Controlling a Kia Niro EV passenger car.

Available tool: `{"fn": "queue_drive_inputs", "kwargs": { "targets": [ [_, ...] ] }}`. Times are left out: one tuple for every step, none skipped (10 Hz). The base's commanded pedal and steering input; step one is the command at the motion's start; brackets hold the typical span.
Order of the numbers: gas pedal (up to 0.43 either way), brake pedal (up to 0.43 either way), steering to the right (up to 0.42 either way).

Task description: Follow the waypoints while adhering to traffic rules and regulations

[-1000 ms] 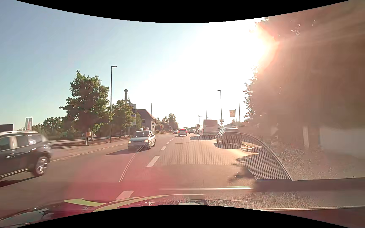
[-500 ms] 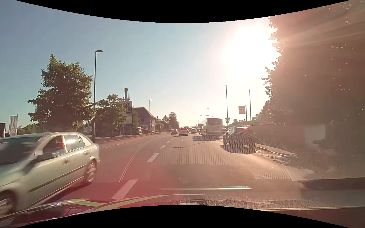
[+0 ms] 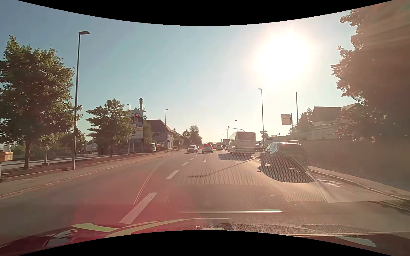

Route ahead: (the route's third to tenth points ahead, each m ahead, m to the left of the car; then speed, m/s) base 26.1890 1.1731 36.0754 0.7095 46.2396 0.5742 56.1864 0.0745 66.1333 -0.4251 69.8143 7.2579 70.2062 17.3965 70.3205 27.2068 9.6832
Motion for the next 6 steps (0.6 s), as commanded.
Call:
{"fn": "queue_drive_inputs", "kwargs": {
  "targets": [
    [0.0, 0.098, -0.004],
    [0.0, 0.116, -0.004],
    [0.0, 0.14, -0.005],
    [0.0, 0.146, -0.005],
    [0.0, 0.152, -0.005],
    [0.0, 0.159, -0.004]
  ]
}}
